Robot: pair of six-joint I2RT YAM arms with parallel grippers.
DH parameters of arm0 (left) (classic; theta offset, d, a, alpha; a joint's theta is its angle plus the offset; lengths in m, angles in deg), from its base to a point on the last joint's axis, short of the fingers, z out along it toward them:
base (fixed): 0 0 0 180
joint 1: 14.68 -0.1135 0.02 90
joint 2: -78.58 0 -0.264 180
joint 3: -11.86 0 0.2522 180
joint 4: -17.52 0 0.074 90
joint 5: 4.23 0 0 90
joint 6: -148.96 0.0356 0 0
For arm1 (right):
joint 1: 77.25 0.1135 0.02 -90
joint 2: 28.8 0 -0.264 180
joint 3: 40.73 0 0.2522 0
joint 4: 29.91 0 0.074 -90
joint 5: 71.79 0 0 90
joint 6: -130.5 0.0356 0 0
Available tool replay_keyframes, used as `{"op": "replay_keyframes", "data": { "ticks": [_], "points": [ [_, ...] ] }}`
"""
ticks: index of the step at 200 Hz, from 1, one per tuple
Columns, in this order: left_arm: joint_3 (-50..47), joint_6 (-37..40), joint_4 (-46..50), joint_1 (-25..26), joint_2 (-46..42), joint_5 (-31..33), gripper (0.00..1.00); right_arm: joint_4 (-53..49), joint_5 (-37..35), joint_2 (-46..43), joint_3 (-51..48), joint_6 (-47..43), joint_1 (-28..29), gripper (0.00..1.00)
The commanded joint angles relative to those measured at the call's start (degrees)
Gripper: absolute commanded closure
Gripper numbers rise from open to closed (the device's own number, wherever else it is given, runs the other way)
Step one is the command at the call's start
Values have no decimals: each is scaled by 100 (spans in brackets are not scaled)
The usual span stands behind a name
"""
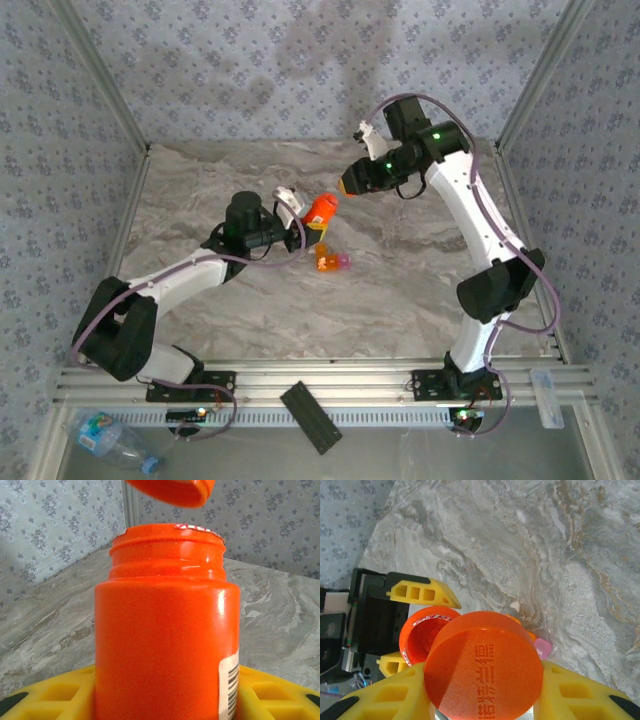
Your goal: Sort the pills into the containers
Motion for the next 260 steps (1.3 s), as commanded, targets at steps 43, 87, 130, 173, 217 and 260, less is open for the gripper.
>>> {"op": "replay_keyframes", "data": {
  "ticks": [43,87,130,173,217,260],
  "points": [
    [419,382,490,-3,26,-521,100,-433,681,60,101,-686,19,62],
    [553,405,581,0,57,-704,100,-501,893,113,45,-869,81,62],
    [704,501,754,32,59,-826,100,-464,958,67,-131,-925,90,62],
    [772,672,910,75,-17,-901,100,-483,1125,3,-306,-1096,106,63],
    [813,800,1076,83,-98,-900,100,-428,1249,-178,-729,-1221,83,65],
    [820,871,1165,80,-171,-899,100,-252,1327,-391,-1134,-1222,-44,66]
  ]
}}
